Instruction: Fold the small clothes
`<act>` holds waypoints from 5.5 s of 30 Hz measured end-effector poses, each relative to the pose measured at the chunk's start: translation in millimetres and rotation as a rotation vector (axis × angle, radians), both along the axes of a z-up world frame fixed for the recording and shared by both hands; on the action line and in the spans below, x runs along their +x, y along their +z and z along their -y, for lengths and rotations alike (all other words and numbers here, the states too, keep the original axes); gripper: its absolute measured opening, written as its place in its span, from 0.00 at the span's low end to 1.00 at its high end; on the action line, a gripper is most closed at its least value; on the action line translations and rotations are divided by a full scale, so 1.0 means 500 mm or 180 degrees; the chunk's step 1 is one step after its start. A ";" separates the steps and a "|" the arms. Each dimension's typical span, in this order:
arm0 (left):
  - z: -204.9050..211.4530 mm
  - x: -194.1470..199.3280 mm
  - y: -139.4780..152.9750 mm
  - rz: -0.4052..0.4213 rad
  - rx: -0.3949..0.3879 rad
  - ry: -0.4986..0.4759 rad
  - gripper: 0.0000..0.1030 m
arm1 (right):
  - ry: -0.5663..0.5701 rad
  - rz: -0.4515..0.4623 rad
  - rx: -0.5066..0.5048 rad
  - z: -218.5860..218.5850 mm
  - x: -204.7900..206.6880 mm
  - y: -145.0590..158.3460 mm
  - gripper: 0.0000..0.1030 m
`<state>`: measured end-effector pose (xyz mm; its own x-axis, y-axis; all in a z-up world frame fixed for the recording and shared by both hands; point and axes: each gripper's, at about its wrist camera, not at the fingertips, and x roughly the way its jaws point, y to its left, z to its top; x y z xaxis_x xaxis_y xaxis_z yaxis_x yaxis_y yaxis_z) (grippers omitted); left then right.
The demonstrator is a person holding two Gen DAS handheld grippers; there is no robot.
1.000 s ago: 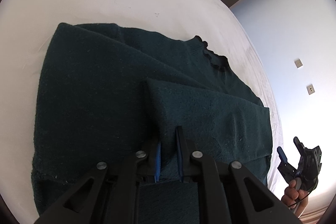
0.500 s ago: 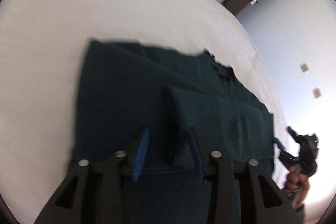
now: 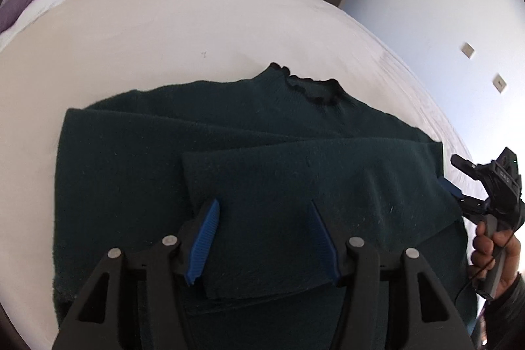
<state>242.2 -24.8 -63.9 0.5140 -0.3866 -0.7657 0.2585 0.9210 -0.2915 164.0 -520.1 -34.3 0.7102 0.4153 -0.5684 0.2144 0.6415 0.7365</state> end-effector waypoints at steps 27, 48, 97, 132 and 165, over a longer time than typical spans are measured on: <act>-0.302 -0.528 0.000 -0.0488 -0.0492 0.0434 0.84 | 0.0191 0.0411 -0.1458 -0.115 -0.586 0.190 0.82; -0.327 -0.571 -0.085 -0.1027 -0.0814 0.0222 0.47 | 0.0812 0.0164 -0.0947 -0.123 -0.630 0.127 0.82; -0.300 -0.574 -0.106 -0.1275 -0.0601 -0.0115 0.05 | 0.1115 -0.0673 -0.0112 0.038 -0.685 -0.002 0.24; -0.343 -0.565 -0.012 -0.0968 -0.1496 -0.0070 0.04 | 0.1094 -0.0036 -0.0024 -0.004 -0.660 0.078 0.06; -0.385 -0.246 0.095 -0.0650 -0.2746 0.0409 0.04 | 0.0565 0.0399 -0.0088 -0.025 -0.232 0.213 0.06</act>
<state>119.0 167.5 -16.3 0.4786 -0.8190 -0.3165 0.0357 0.3783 -0.9250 48.2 -507.4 72.1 0.6931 0.5258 -0.4931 0.0040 0.6813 0.7320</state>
